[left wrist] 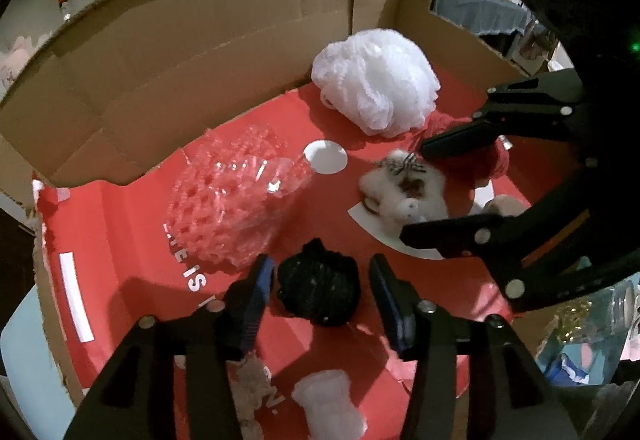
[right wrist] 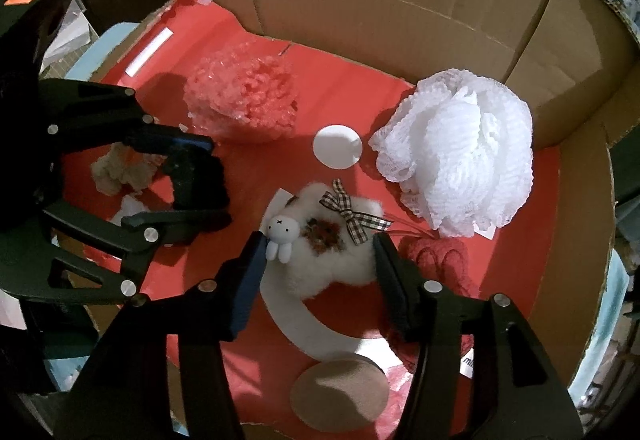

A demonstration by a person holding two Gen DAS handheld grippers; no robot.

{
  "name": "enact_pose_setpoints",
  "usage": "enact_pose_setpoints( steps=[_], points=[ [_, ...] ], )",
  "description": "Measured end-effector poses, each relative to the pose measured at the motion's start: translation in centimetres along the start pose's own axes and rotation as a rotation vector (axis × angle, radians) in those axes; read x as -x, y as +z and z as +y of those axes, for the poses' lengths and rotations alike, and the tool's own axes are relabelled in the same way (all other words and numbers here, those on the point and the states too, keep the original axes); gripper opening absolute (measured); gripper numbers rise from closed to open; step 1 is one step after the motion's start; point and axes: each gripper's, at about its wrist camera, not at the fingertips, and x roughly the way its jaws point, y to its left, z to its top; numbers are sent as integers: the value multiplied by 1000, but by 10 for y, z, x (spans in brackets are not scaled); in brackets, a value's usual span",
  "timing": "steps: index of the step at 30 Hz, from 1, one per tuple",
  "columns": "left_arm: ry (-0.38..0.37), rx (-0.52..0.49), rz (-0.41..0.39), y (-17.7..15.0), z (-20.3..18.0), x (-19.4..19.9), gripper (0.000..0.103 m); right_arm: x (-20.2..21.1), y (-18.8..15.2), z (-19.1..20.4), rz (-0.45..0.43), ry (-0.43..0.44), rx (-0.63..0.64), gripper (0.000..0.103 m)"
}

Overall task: Organize soft objects
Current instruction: 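Lower the black pom into the box and open the left tool while the right tool releases the sheep, then withdraw both tools from the box back toward the table items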

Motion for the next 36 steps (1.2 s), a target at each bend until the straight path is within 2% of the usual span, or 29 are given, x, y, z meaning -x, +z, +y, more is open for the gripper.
enact_pose_setpoints(
  steps=[1,6,9,11,13,16,18,21,23,29,36],
  points=[
    [1,3,-10,-1,0,4,57,1,0,-1,-2,0,-1,62],
    [18,19,-59,-9,-2,31,63,17,-2,2,-29,-7,-6,62],
    [20,36,-110,-12,-9,57,71,34,-4,7,-57,-18,-13,62],
    [27,48,-147,-16,-13,75,75,52,-8,11,-85,-28,-19,63],
    [30,66,-197,-23,-18,101,77,74,-13,17,-123,-34,-28,71],
    [32,97,-271,-35,-27,136,89,109,-26,29,-183,-58,-34,75],
    [36,109,-320,-46,-34,159,92,136,-39,38,-226,-77,-45,77],
    [47,123,-396,-64,-49,195,95,168,-56,55,-283,-89,-59,85],
    [50,125,-436,-77,-60,213,100,190,-74,69,-325,-105,-56,85],
    [65,148,-527,-112,-87,257,101,232,-116,103,-409,-120,-56,89],
    [76,151,-591,-150,-117,277,103,259,-163,137,-481,-145,-47,89]
  ],
)
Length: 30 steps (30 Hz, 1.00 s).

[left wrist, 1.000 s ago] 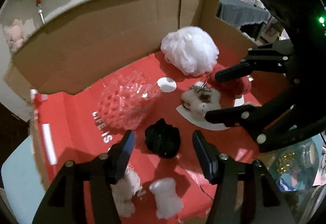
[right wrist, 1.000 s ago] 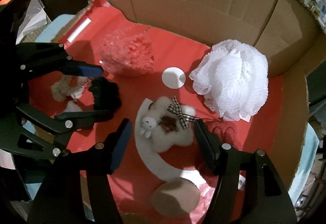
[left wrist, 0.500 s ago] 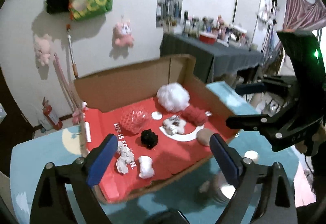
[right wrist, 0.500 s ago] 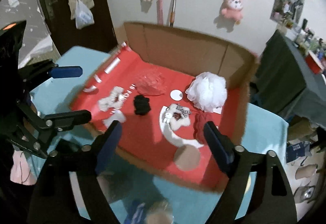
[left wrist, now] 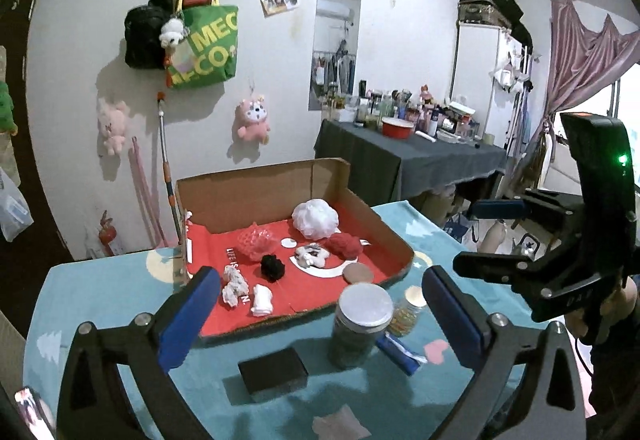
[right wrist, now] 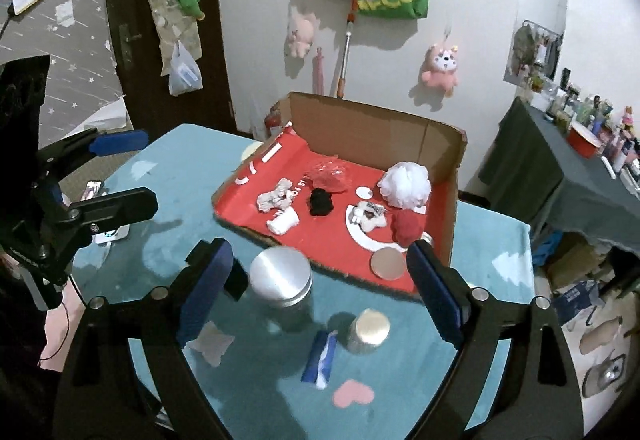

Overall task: Organize soft objects
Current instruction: 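Withdraw both tools from the box back toward the table items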

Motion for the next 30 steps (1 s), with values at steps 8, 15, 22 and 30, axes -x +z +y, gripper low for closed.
enact_pose_setpoints(
  steps=[8,15,22,30],
  points=[
    [6,19,-42,-58,-26,21,103,40,-50,20,-101,-27,-31,91],
    [63,65,-87,-99,-41,16,103,47,-102,38,-175,-170,-68,92],
    [127,84,-76,-137,-44,-3,103,28,-153,43,-205,-278,-139,92],
    [142,107,-51,-158,-41,-15,103,6,-183,39,-196,-294,-187,92]
  ],
)
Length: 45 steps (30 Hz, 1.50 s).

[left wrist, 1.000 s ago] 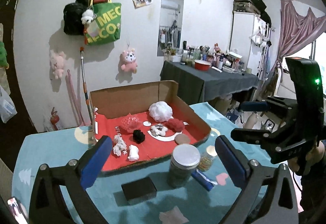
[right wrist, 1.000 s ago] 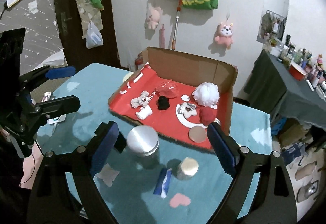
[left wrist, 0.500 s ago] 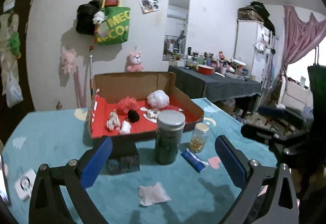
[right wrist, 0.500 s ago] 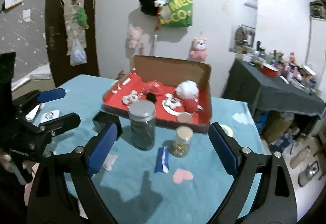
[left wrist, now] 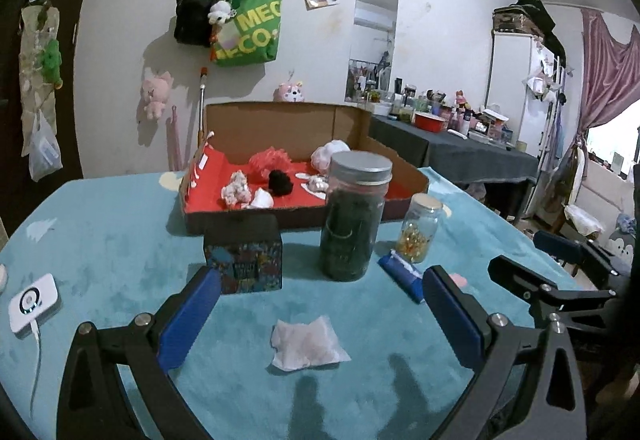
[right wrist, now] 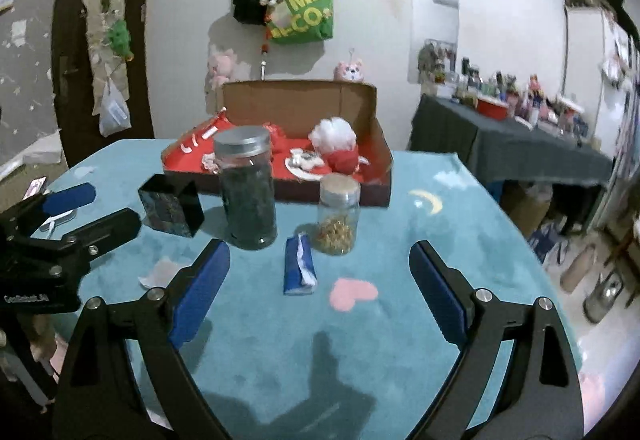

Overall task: Organize soft objects
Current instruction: 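Withdraw both tools from the box back toward the table items, then grasp the white tissue with the left tool while the right tool grasps the blue wrapped item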

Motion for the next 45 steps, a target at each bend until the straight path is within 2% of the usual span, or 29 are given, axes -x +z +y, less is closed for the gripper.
enact_pose_setpoints(
  steps=[7,19,26,36,42,45],
  points=[
    [28,-16,24,-15,-1,-10,103,-18,-21,-7,31,-6,-43,92],
    [31,6,96,-35,2,-29,103,-34,-45,-7,73,-15,-53,92],
    [29,29,137,-38,8,-37,103,-45,-51,-6,121,5,-70,92],
    [9,29,264,-32,19,-55,102,-58,-37,-6,158,25,-67,92],
    [4,6,354,-33,21,-71,90,-81,-20,-5,223,67,-43,92],
    [-5,-3,377,-33,22,-80,76,-97,-14,-1,277,84,-10,92]
  ],
)
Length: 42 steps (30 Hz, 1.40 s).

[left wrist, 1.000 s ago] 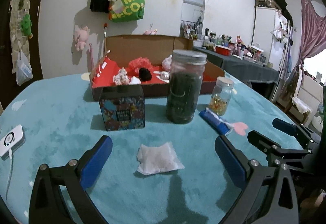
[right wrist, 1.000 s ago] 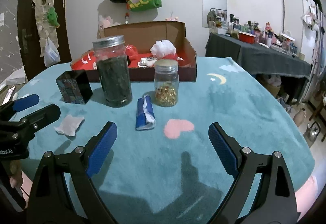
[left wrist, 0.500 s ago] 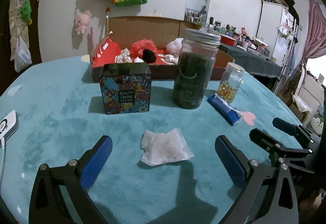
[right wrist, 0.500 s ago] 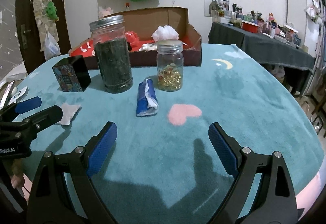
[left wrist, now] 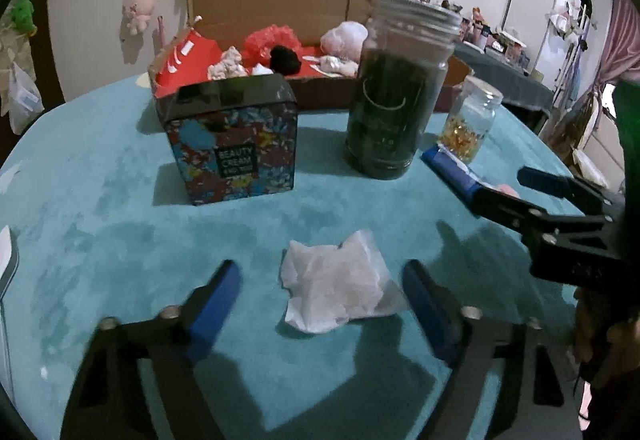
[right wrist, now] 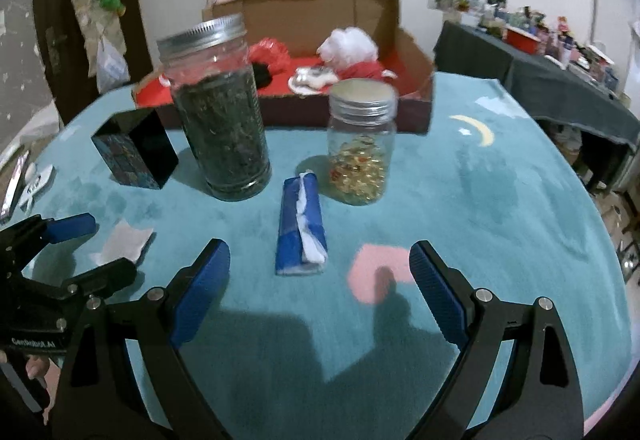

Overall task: Organize soft objects
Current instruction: 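Grasp the white tissue with the left tool while the right tool grasps the blue wrapped item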

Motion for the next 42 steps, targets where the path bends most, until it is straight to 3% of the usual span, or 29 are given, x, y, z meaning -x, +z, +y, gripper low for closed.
enact_pose_setpoints(
  steps=[3,5,6,7,10,12,15,21,27,30,32,38,39,42],
  points=[
    [-11,-25,0,3,-3,-3,56,-15,9,2,48,2,19,92],
    [-23,-35,2,7,-5,-4,36,-25,13,2,87,36,21,90],
    [-47,-39,6,9,-5,-5,32,-29,15,2,105,58,21,81],
    [-60,-42,9,12,-6,-5,26,-31,16,1,116,70,21,60],
    [-87,-56,11,17,-9,-5,24,-32,13,-1,125,105,16,28],
    [-103,-72,7,21,-12,-5,23,-26,10,-4,116,171,0,25],
    [-124,-90,-5,26,-15,-3,23,-16,5,-1,95,181,10,23],
    [-155,-122,-19,36,-20,-7,23,2,0,3,66,243,-19,23],
    [-144,-103,13,30,-16,-18,24,-2,-4,4,84,211,-14,23],
    [-141,-95,11,27,-13,-17,38,-5,-9,6,96,197,-3,23],
    [-131,-89,-3,25,-11,-14,52,-4,-11,9,84,172,22,24],
    [-107,-78,-17,18,-7,-7,65,-4,-14,14,73,130,64,27],
    [-102,-79,-22,16,-7,-6,67,-4,-14,13,69,128,58,31],
    [-94,-75,-17,13,-6,-4,69,-1,-14,9,50,129,43,82]
  ],
)
